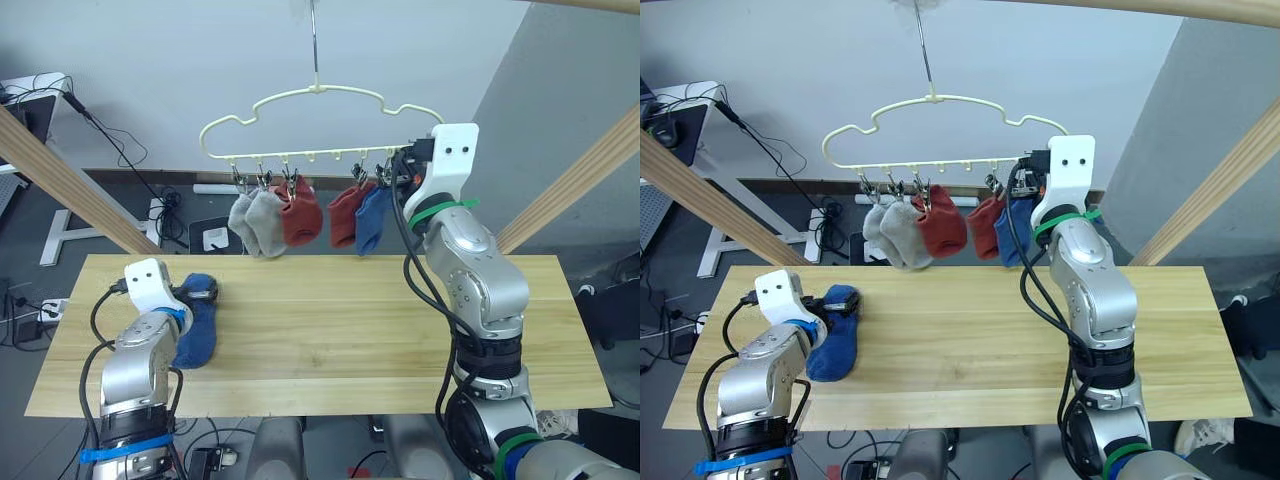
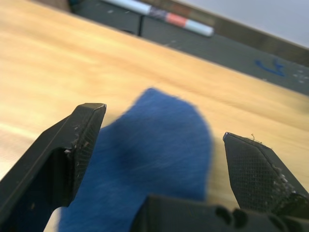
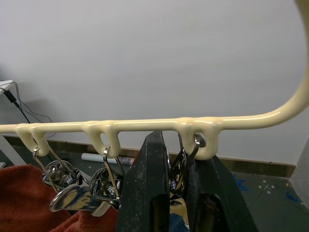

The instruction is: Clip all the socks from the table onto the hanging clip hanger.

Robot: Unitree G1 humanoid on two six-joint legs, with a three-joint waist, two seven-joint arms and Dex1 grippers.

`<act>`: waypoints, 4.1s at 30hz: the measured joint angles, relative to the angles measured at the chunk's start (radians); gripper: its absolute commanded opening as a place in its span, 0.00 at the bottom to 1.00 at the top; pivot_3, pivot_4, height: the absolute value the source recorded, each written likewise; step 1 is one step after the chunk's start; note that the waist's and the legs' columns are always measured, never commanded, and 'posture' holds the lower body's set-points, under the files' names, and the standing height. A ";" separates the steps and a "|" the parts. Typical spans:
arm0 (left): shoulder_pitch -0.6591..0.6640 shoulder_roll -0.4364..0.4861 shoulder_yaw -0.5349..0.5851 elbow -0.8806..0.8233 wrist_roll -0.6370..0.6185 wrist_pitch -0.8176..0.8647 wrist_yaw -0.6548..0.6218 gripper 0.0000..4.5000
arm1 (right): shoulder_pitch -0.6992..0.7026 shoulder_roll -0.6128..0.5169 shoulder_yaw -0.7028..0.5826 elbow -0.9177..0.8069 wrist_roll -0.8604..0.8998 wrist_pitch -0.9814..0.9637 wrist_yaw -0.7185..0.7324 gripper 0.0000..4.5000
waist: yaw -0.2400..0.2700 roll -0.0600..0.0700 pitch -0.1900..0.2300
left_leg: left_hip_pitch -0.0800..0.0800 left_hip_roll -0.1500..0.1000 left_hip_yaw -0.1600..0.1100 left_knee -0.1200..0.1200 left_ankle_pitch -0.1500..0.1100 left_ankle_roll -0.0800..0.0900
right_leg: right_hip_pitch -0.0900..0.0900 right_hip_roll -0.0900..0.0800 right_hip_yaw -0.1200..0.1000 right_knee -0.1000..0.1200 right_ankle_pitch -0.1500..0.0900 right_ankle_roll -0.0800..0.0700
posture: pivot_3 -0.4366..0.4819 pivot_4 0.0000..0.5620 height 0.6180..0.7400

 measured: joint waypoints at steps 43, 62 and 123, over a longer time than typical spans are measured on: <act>0.088 -0.130 -0.627 -0.225 -0.069 -0.245 -0.393 0.00 | -0.003 -0.001 -0.002 0.001 0.000 0.021 0.010 0.01 | 0.004 0.000 0.000 | 0.001 0.000 0.002 -0.001 0.001 -0.001 | 0.000 0.000 0.002 0.000 0.000 0.000 | 0.45 0.52 1.00; -0.321 -0.248 -0.664 0.205 0.213 -0.759 -0.254 0.00 | -0.004 0.025 -0.008 -0.041 0.009 0.070 -0.003 0.01 | -0.017 0.000 0.000 | 0.000 -0.001 0.003 0.000 0.001 0.000 | 0.000 0.000 0.002 0.000 0.000 0.000 | 0.40 0.52 1.00; -0.288 -0.249 -0.630 0.148 0.204 -0.749 -0.345 0.96 | 0.045 -0.023 -0.023 -0.156 0.090 0.149 0.028 1.00 | -0.019 0.000 0.000 | 0.000 -0.001 0.002 0.000 0.001 0.000 | 0.000 0.001 0.002 0.000 0.000 0.000 | 0.40 0.53 1.00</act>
